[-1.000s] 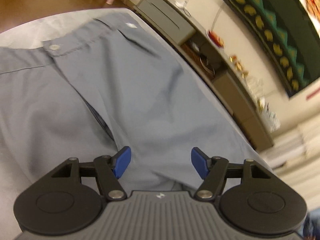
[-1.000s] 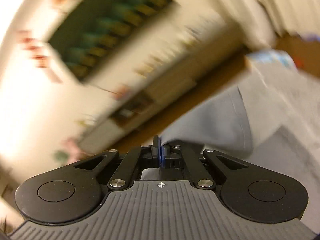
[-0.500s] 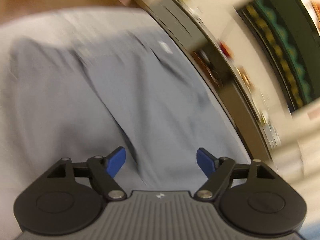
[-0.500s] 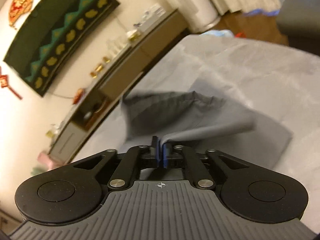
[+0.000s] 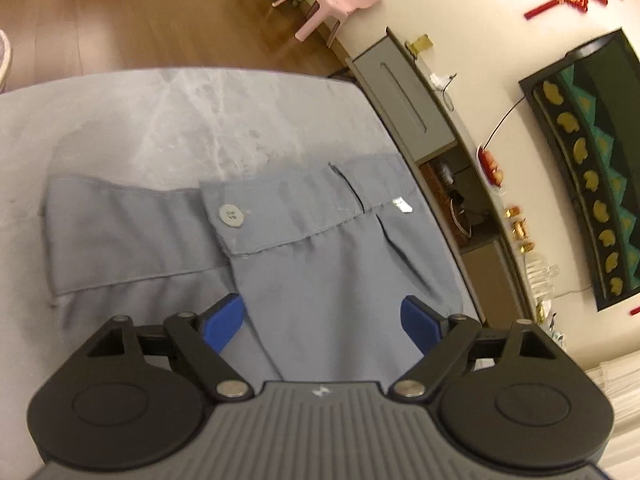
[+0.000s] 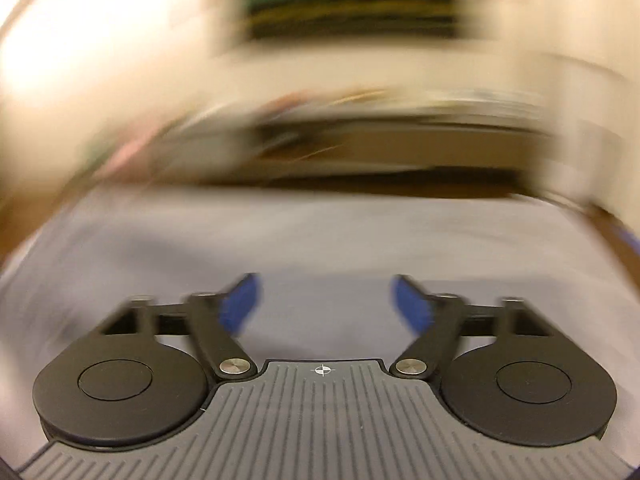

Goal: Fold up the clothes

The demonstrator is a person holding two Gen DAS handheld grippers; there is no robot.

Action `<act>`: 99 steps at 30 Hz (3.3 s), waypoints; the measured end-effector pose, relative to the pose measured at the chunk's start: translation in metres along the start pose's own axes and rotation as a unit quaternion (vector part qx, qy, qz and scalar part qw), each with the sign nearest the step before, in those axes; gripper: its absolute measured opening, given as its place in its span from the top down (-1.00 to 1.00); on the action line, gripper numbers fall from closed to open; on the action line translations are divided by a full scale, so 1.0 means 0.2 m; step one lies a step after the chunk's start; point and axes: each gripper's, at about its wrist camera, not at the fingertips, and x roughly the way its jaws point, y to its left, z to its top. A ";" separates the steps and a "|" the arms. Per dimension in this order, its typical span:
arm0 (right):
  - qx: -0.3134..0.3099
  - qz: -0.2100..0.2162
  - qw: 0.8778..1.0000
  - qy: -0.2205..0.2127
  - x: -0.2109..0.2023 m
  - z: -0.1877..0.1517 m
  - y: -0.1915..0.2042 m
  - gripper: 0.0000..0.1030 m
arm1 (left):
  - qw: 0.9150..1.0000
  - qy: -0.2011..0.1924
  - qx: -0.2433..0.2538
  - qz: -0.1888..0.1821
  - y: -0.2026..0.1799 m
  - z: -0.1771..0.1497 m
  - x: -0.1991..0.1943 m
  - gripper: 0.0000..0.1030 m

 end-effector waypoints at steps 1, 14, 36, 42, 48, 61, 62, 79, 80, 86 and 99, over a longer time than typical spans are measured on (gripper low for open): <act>-0.070 0.029 0.997 0.011 0.12 0.04 0.19 -0.70 | 1.000 0.005 0.003 -0.001 -0.01 -0.01 0.01 -0.71; -0.297 0.156 0.936 0.108 0.75 0.30 0.95 0.95 | 0.999 -0.003 0.052 -0.002 -0.02 0.05 -0.03 -0.68; -0.313 0.068 0.946 0.036 0.60 0.05 1.00 0.59 | 0.967 0.056 0.226 -0.098 -0.15 0.19 0.16 0.99; -0.352 0.033 0.934 -0.058 0.48 0.13 1.24 -0.49 | 0.980 0.019 0.195 -0.030 0.02 0.25 0.12 -0.38; -0.421 0.110 0.897 -0.070 0.70 0.25 1.75 -0.63 | 0.974 0.055 0.218 -0.028 0.00 0.19 0.25 -0.42; -0.360 0.200 0.907 0.091 1.53 0.39 2.08 -0.11 | 0.962 0.062 0.232 -0.126 0.03 0.24 0.27 0.22; -0.329 0.213 0.913 0.117 1.57 0.44 2.07 0.73 | 0.966 0.057 0.218 -0.130 0.06 0.26 0.27 0.20; -0.311 0.209 0.927 0.003 1.04 0.53 1.90 1.00 | 0.954 0.096 0.241 -0.152 0.04 0.29 0.25 -0.41; -0.308 0.207 0.929 -0.004 1.02 0.54 1.90 1.00 | 0.953 0.095 0.239 -0.163 0.04 0.30 0.23 -0.41; -0.341 0.200 0.918 -0.004 1.03 0.49 1.95 0.86 | 0.955 0.099 0.245 -0.135 0.03 0.26 0.23 -0.50; -0.399 0.179 0.899 -0.004 1.23 0.45 2.14 1.00 | 0.959 0.090 0.204 -0.172 0.05 0.31 0.19 -0.72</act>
